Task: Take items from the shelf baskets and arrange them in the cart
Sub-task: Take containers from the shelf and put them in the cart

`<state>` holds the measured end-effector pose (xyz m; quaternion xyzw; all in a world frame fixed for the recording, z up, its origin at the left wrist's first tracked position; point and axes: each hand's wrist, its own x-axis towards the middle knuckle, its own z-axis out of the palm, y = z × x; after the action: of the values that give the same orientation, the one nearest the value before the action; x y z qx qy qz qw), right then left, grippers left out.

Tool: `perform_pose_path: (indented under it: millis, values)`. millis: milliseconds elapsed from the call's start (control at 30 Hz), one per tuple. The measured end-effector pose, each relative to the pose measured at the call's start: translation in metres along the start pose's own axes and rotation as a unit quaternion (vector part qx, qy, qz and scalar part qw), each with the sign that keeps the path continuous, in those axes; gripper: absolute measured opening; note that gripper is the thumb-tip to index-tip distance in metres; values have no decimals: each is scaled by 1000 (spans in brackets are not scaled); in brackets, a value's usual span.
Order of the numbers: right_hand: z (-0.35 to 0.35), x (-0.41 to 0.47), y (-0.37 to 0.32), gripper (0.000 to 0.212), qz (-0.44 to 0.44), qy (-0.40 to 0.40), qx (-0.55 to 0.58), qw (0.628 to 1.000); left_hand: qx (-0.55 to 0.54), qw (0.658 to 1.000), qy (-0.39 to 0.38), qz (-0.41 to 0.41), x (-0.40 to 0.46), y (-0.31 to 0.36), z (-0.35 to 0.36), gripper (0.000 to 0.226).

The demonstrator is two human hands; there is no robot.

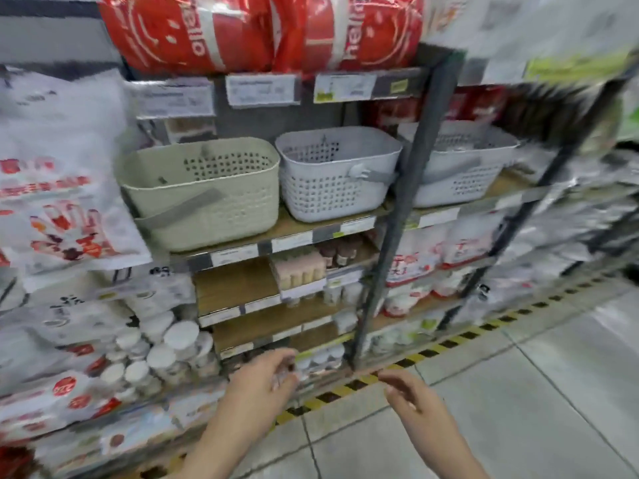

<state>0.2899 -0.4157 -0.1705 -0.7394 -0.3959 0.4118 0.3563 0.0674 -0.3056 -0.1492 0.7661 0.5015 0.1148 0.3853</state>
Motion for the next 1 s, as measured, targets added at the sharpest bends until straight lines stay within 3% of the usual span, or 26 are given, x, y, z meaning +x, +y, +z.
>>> perform_pose_path:
  millis: [167,333,633,1000]
  values:
    - [-101,12,37,21,8,72,-24,997,-13,997,-56,59,51,97,76,31]
    - [-165,32,53,20,7,101,-19,995,-46,995,-74,56,88,158,105,28]
    - [-229,125,15,21,-70,55,6,996,-86,995,-25,38,179,222,91,19]
    - [-357,240,-44,23,-164,104,37,980,-143,979,48,139,319,325,87,20]
